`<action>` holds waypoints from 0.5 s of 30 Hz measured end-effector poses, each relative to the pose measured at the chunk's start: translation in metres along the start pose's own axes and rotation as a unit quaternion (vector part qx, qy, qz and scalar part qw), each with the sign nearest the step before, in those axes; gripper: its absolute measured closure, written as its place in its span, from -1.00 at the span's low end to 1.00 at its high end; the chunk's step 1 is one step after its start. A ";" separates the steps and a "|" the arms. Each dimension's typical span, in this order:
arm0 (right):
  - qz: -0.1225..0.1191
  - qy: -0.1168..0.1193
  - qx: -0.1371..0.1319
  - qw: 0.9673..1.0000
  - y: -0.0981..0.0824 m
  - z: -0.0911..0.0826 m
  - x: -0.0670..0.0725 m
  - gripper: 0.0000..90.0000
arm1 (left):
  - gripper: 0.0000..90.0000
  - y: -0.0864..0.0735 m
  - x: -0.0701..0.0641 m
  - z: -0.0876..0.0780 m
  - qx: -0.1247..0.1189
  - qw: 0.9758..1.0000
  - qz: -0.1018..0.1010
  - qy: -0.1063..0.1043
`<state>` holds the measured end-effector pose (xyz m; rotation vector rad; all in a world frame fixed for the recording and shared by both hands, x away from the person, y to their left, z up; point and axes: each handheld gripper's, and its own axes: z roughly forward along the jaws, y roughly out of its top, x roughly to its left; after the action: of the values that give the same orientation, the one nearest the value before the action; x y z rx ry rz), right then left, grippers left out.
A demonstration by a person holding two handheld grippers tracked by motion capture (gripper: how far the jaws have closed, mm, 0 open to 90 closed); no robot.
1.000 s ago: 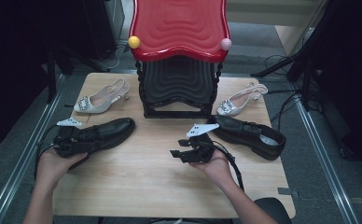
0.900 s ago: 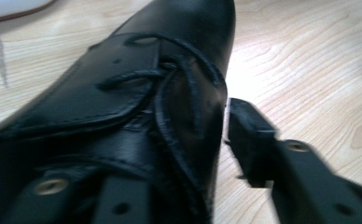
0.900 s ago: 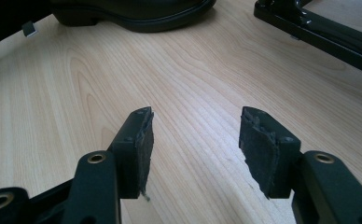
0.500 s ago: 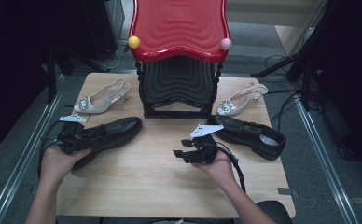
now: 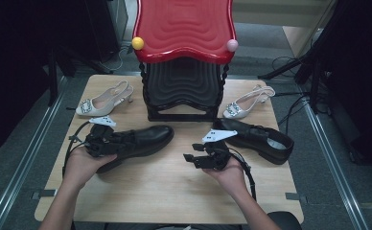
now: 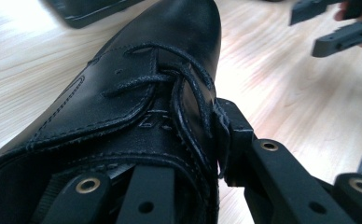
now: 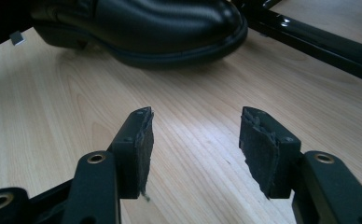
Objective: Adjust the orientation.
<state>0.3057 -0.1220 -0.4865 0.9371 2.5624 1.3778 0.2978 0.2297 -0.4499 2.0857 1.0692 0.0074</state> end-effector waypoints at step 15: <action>0.015 -0.032 -0.024 0.999 -0.010 -0.022 -0.002 0.02 | 0.72 0.022 -0.045 0.046 0.019 0.998 0.046 -0.043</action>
<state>0.2952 -0.1434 -0.4819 0.9982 2.4681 1.3855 0.2996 0.1618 -0.4535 2.1486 0.9270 -0.0574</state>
